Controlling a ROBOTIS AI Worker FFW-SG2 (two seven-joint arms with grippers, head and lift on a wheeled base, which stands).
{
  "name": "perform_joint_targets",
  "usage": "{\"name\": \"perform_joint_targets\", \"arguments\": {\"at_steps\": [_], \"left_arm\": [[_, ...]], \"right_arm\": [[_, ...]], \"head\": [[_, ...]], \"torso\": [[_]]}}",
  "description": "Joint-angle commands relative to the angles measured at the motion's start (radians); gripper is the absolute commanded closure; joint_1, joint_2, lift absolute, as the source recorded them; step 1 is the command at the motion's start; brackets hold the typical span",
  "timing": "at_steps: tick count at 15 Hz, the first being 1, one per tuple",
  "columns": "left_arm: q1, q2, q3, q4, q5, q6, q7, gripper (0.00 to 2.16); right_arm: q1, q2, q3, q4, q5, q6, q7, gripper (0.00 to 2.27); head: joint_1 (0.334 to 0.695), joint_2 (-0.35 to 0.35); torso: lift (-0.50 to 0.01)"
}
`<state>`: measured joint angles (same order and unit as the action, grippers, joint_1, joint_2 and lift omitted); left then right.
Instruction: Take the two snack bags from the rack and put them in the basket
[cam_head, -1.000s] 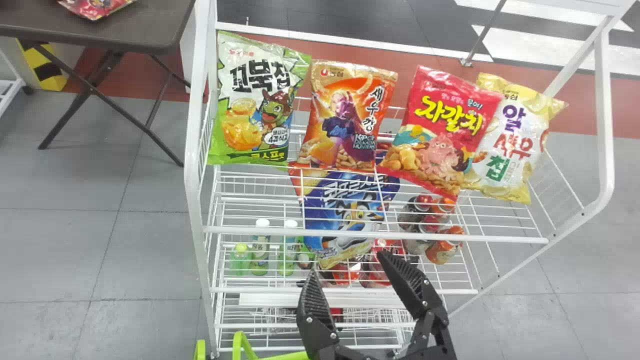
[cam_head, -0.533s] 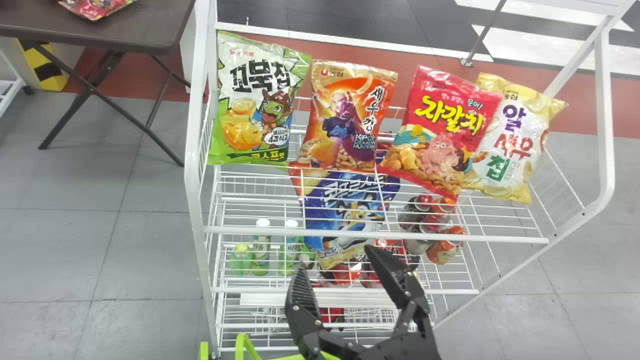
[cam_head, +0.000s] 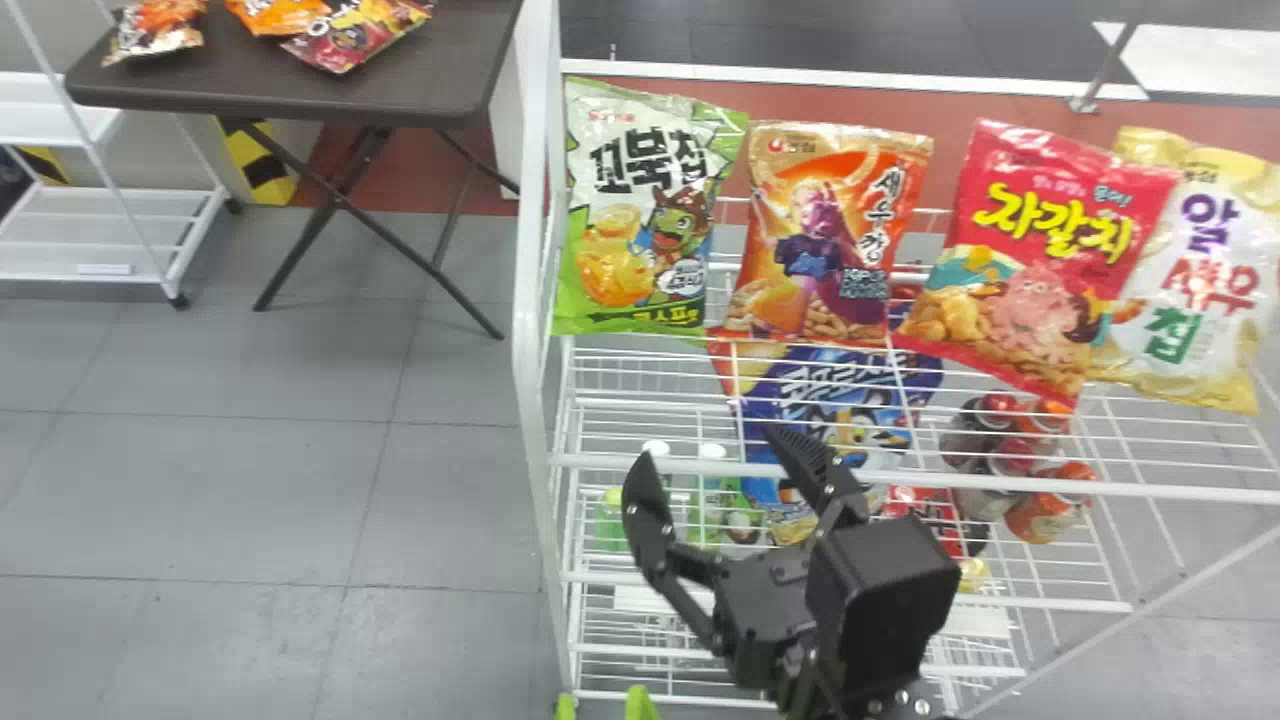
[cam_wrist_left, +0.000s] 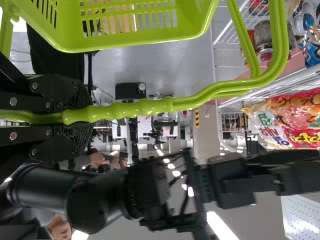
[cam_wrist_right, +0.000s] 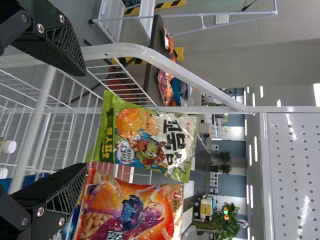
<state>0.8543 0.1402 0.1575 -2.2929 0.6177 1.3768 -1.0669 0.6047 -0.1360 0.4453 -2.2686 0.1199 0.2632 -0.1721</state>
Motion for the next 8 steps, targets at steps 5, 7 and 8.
{"name": "perform_joint_targets", "arguments": {"at_steps": [5,7,8], "left_arm": [[-0.006,0.044,-0.026,0.009,0.0,0.0,-0.002,1.84],[0.002,0.044,-0.026,0.007,-0.001,0.0,-0.002,1.84],[0.005,0.044,-0.026,0.009,-0.003,0.0,0.001,1.84]], "right_arm": [[-0.243,0.078,-0.002,0.216,-0.013,0.003,-0.06,0.19],[-0.301,0.078,-0.011,0.262,-0.029,0.006,-0.064,0.19],[-0.326,0.079,-0.019,0.284,-0.043,0.006,-0.064,0.19]], "head": [[0.695,0.0],[0.695,-0.001],[0.695,-0.002]], "torso": [[-0.011],[-0.011],[-0.011]]}}
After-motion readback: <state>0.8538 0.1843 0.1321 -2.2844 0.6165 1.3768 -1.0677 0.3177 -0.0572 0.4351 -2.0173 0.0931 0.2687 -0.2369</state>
